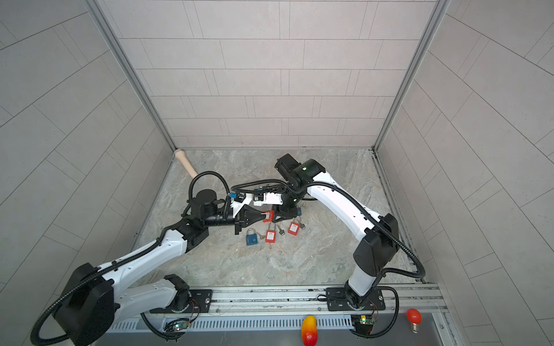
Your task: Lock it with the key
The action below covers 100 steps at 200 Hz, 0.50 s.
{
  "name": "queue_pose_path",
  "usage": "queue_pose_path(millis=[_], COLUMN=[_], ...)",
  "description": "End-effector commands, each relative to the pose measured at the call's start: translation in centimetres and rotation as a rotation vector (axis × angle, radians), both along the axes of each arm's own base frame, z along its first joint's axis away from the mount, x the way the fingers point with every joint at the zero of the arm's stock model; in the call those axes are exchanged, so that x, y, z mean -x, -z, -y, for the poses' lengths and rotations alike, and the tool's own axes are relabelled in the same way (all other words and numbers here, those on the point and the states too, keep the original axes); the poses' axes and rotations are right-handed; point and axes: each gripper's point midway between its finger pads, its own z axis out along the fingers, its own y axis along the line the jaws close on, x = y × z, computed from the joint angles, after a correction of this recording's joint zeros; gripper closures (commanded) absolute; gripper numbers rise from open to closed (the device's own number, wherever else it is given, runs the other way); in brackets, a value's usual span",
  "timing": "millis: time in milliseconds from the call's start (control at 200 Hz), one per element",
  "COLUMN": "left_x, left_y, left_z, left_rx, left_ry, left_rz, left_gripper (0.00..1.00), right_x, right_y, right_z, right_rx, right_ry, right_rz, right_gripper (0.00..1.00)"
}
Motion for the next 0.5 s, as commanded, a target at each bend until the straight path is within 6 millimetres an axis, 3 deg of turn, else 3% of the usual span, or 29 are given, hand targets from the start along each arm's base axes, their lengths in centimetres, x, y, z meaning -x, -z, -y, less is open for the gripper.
queue_pose_path(millis=[0, 125, 210, 335, 410, 495], left_x=[0.9, 0.5, 0.4, 0.6, 0.7, 0.6], left_y=[-1.9, -2.5, -2.7, -3.0, -3.1, -3.1], left_z=[0.4, 0.1, 0.0, 0.0, 0.0, 0.0], left_rx=[0.065, 0.065, 0.058, 0.062, 0.062, 0.063], left_ry=[0.050, 0.031, 0.030, 0.042, 0.042, 0.042], left_rz=[0.051, 0.071, 0.075, 0.076, 0.074, 0.072], left_gripper=[1.00, 1.00, 1.00, 1.00, 1.00, 1.00], right_x=[-1.6, -2.0, -1.0, -1.4, -1.7, -1.0], right_y=[-3.3, -3.8, -4.4, -3.7, -3.8, -4.5], right_z=[0.8, 4.6, 5.5, 6.8, 7.0, 5.5], right_rx=[-0.037, 0.014, -0.043, -0.047, -0.067, -0.154], right_ry=[0.043, 0.155, 0.181, 0.254, 0.276, 0.206], right_rz=[0.124, 0.153, 0.112, 0.125, 0.122, 0.087], right_gripper=[0.51, 0.48, 0.48, 0.49, 0.50, 0.51])
